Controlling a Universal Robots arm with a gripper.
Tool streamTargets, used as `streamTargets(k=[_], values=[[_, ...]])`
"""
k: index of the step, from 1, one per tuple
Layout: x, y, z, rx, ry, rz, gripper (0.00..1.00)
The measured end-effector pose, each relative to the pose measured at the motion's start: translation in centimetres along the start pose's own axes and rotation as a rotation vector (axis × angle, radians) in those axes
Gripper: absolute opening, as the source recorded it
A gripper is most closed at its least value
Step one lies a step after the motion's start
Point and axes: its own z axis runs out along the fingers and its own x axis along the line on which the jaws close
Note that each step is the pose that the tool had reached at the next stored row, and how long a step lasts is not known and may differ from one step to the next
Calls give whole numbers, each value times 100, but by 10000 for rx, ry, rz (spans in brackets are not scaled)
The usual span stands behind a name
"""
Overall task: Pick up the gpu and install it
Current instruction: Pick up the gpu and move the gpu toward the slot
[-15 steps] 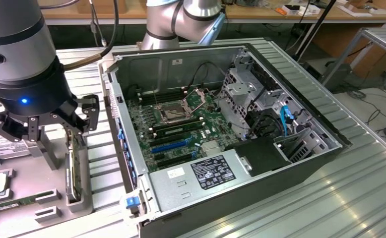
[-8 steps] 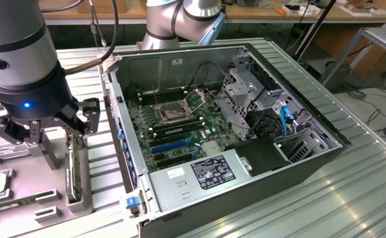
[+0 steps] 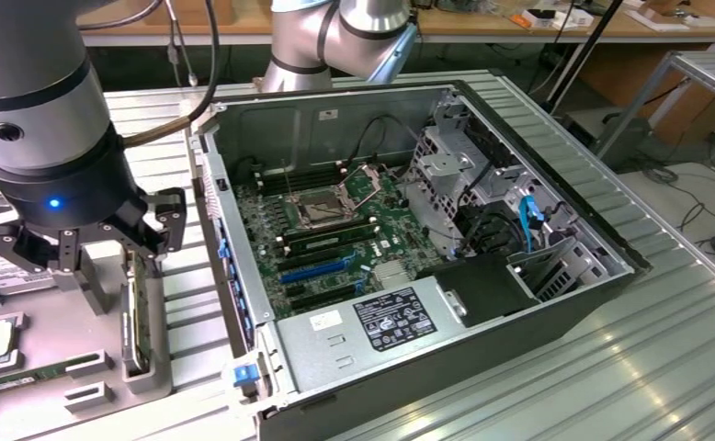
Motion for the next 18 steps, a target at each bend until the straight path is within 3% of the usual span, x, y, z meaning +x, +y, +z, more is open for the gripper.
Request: streamTargets(k=[9,18], values=[[2,-4,63,0,0,0,62],[11,-15,254,0,-4,0,62]])
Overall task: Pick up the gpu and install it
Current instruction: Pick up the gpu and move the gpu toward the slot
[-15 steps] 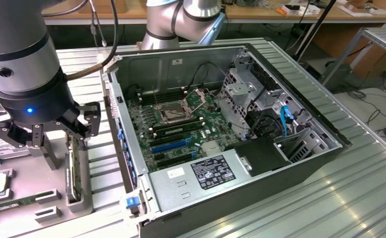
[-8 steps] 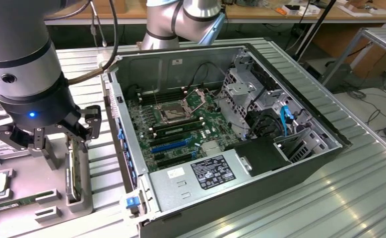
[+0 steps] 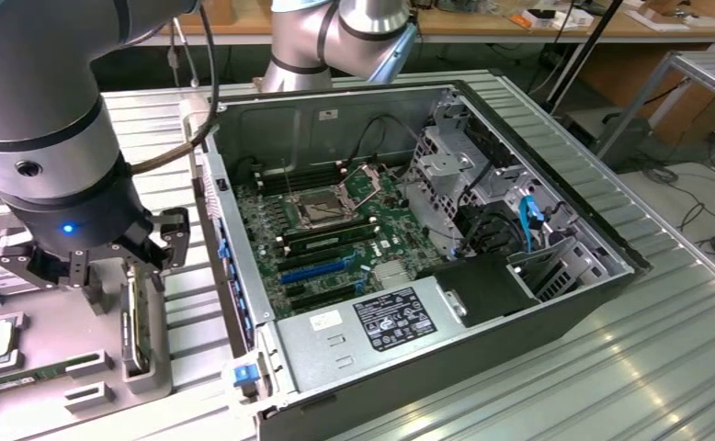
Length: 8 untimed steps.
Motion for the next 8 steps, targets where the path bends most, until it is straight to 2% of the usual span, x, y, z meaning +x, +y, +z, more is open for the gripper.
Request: streamTargets(k=[8], values=[[10,-8,129,-1,-11,-1,62]])
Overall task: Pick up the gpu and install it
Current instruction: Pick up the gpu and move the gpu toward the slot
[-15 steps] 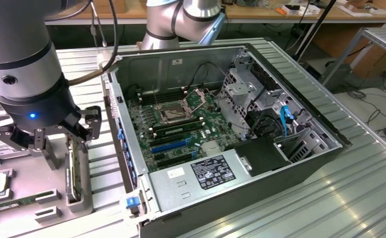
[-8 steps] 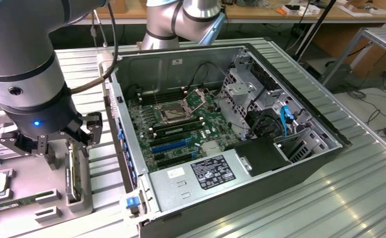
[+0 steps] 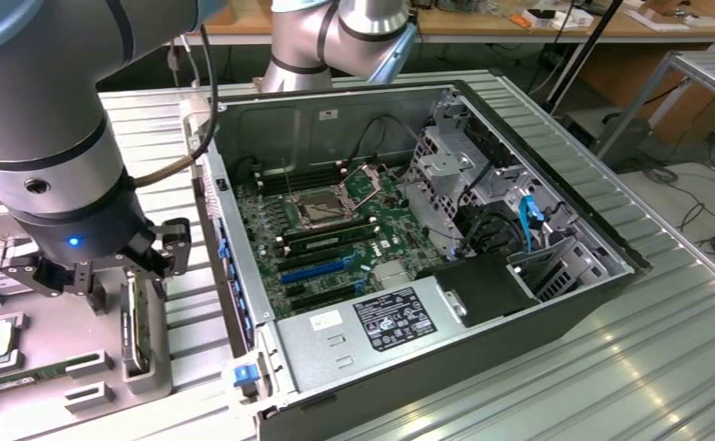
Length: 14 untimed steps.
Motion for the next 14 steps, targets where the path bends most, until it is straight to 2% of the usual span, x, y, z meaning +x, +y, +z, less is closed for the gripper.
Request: streamTargets(k=[3,14], values=[[12,-5,85,-1,-7,1,62],[102,-20,223,0,-9,-1,62]])
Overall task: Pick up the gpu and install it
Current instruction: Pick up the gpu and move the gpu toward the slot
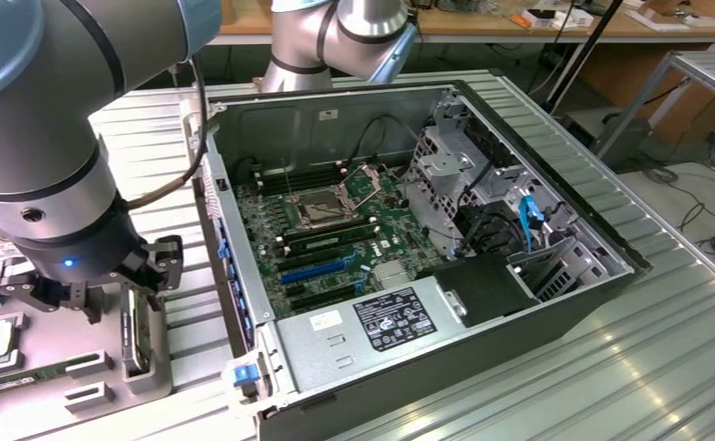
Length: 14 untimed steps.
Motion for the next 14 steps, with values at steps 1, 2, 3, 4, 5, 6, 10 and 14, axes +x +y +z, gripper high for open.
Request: streamTargets(k=[1,2,3,4,5,6,10,14], values=[[3,-1,17,8,-1,1,62],[3,-1,25,21,-1,0,62],[4,-2,31,30,-2,0,62],[4,-2,38,36,-4,0,62],[4,-3,46,44,-4,-1,62],[4,-3,49,49,-3,-1,62],[4,-3,50,49,-4,0,62],[4,-3,50,48,-4,-1,54]])
